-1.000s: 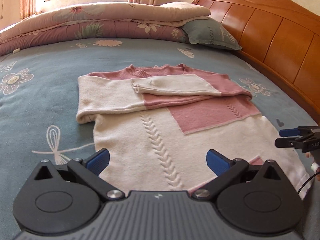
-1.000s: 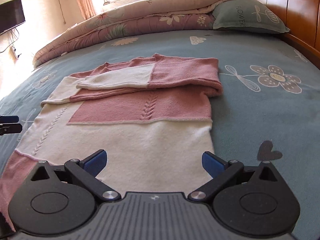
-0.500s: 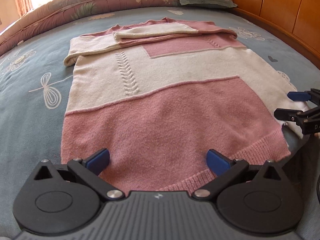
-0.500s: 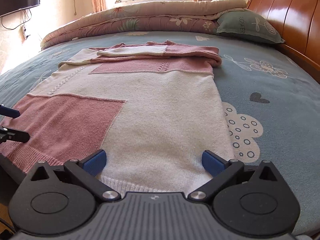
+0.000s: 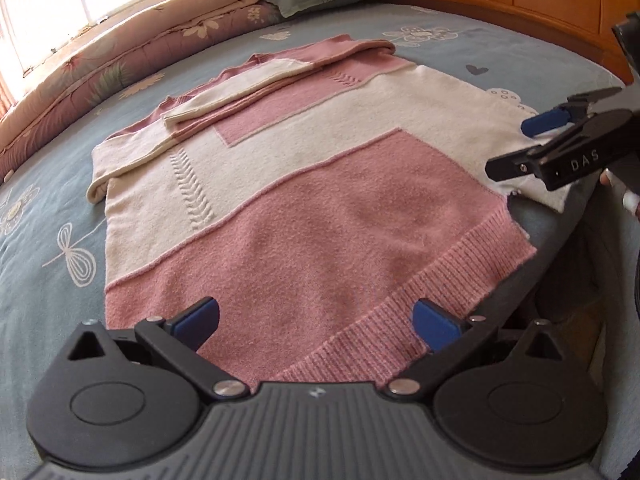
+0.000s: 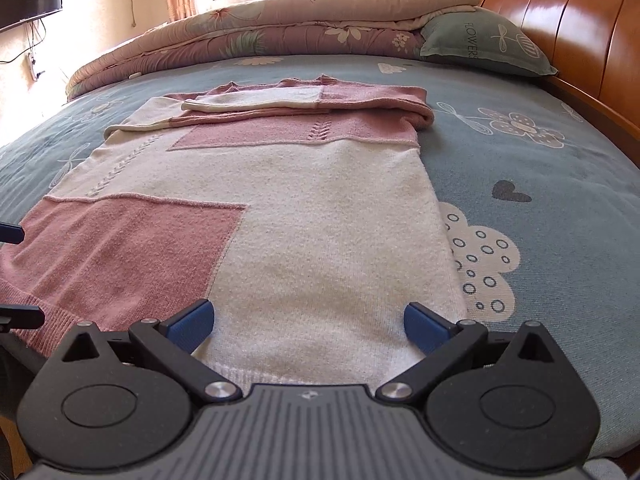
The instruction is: Fold clothes
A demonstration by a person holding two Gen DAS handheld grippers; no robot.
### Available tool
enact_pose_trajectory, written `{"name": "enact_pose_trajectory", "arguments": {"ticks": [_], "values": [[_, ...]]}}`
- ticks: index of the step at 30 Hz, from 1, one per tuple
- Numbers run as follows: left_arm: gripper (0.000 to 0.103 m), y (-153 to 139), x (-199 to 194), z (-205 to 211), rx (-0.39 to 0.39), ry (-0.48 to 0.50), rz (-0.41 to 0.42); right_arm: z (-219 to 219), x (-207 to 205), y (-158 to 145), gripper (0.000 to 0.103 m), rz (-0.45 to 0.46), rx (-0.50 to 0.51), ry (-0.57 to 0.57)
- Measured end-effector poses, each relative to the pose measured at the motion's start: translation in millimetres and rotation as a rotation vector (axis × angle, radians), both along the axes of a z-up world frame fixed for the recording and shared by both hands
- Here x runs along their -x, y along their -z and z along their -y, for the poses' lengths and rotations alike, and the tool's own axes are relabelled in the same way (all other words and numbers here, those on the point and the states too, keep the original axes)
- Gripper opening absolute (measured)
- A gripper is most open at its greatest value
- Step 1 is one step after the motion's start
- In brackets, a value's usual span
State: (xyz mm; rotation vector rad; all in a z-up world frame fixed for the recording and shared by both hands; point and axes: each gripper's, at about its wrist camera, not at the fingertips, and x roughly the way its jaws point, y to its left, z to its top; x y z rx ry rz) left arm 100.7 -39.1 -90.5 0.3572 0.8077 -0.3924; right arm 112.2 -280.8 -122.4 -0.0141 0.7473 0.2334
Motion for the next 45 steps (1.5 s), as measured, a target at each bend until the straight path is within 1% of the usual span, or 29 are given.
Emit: {"name": "enact_pose_trajectory", "arguments": {"ticks": [4, 6, 8, 11, 16, 19, 21, 24, 26, 31, 36, 41, 43, 45], "values": [[0.102, 4.1, 9.6, 11.9, -0.052, 0.082, 0.022, -3.7, 3.9, -11.7, 0.103, -0.004, -0.026, -0.034], [0.102, 2.6, 14.6, 15.9, -0.06, 0.102, 0.04, -6.4, 4.7, -14.8, 0.103, -0.013, -0.048, -0.05], [0.102, 2.2, 17.0, 19.0, -0.065, 0.119, 0.034, -9.1, 5.0, -15.2, 0.103, -0.026, -0.066, -0.062], [0.102, 1.6, 21.6, 23.5, -0.088, 0.14, 0.044, -9.1, 5.9, -15.2, 0.103, -0.048, -0.108, -0.054], [0.102, 3.8, 24.3, 24.3, -0.103, 0.148, 0.048, 0.9, 9.1, -20.5, 0.103, -0.069, -0.208, -0.022], [0.102, 6.2, 18.8, 20.3, -0.1, 0.12, 0.046, 3.4, 10.8, -25.3, 0.103, -0.072, -0.225, -0.017], [0.102, 5.9, 17.4, 15.5, -0.073, 0.106, 0.036, 2.9, 12.7, -28.1, 0.103, -0.067, -0.22, -0.025], [0.102, 7.7, 17.2, 10.2, -0.055, 0.106, 0.015, -1.8, 15.5, -31.4, 0.103, -0.057, -0.17, -0.063], [0.102, 8.9, 18.1, 7.0, -0.054, 0.11, 0.019, -7.1, 17.8, -32.5, 0.103, -0.051, -0.132, -0.1], [0.102, 2.8, 12.3, -1.5, -0.033, 0.068, 0.049, -31.5, 28.4, -33.3, 0.103, -0.005, 0.019, -0.225], [0.102, -1.3, 3.6, -8.9, 0.012, 0.054, 0.036, -61.5, 42.1, -32.3, 0.103, 0.047, 0.14, -0.386], [0.102, -0.7, 6.0, -10.5, 0.037, 0.08, 0.021, -96.7, 50.3, -20.0, 0.103, 0.101, 0.337, -0.489], [0.102, 0.3, 9.3, -10.6, 0.038, 0.097, 0.018, -108.4, 53.0, -14.6, 0.103, 0.135, 0.415, -0.511], [0.102, 2.2, 13.7, -10.1, 0.022, 0.122, 0.013, -116.3, 56.7, -10.7, 0.103, 0.176, 0.488, -0.529]]}}
